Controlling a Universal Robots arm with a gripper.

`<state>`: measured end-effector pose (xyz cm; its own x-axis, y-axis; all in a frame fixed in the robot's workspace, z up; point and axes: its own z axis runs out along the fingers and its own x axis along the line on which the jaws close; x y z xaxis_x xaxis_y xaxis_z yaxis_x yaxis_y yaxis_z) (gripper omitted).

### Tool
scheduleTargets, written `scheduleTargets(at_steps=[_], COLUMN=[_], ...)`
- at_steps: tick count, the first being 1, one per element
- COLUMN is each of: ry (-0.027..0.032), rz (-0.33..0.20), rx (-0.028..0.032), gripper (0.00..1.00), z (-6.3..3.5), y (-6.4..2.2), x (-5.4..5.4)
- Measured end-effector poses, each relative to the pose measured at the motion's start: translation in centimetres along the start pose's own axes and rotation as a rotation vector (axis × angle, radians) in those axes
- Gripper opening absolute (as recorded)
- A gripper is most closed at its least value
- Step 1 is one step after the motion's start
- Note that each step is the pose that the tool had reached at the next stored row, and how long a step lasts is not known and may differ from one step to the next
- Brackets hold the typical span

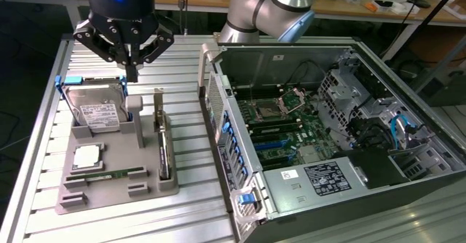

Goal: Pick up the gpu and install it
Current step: 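Pick up the gpu and move the gpu toward the slot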

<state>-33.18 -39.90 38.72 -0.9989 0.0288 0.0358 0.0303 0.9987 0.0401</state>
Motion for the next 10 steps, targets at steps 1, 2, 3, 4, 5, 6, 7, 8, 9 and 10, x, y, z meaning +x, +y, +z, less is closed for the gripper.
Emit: scheduleTargets(at_steps=[1,2,3,4,5,6,7,8,9,10], ry=[0.0,0.0,0.0,0.0,0.0,0.0,0.0,0.0,-0.0001,0.0], rz=[0.0,0.0,0.0,0.0,0.0,0.0,0.0,0.0,0.0,0.0], rx=[0.0,0.0,0.0,0.0,0.0,0.0,0.0,0.0,0.0,0.0], gripper=[0.11,0.11,0.11,0.11,0.11,0.11,0.11,0.11,0.11,0.11], z=[0.0,0.0,0.0,0.0,0.0,0.0,0.0,0.0,0.0,0.0], y=[0.0,0.0,0.0,0.0,0.0,0.0,0.0,0.0,0.0,0.0], x=[0.01,0.01,0.01,0.01,0.01,0.01,0.01,0.01,0.01,0.01])
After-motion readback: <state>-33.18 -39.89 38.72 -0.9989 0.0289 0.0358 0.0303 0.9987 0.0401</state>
